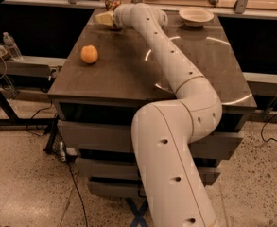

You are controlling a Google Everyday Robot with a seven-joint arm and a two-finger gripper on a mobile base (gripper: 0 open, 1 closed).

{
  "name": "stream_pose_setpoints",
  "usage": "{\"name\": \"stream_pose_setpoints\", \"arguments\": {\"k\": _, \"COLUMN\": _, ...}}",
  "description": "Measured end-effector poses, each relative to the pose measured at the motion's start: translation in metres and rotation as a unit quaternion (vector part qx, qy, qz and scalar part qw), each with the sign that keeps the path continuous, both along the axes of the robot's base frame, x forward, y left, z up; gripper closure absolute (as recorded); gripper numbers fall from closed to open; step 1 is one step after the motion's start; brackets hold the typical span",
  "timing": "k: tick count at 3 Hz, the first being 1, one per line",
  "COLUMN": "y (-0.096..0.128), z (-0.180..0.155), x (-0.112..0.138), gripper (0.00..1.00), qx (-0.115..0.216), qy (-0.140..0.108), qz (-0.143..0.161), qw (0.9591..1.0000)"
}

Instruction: Pick orange can

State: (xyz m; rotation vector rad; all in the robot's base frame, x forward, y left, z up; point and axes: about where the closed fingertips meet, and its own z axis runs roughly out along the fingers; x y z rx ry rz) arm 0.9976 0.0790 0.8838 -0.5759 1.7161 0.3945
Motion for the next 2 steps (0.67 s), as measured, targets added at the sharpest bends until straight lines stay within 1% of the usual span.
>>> {"name": "stream_pose_setpoints", "arguments": {"k": 1, "y": -0.0086, "z": 0.0021, "x": 0.0049, "gripper": 0.48, "qx": 0.000, "qy": -0.013, "qz": -0.007, "qw": 0.9999}}
{"name": "stream_pose_setpoints", "arguments": {"k": 2, "y": -0.0177, "z": 0.0110, "x": 0.0056, "gripper": 0.73, "qx": -0.002, "qy": -0.026, "qz": -0.012, "qw": 0.9996}}
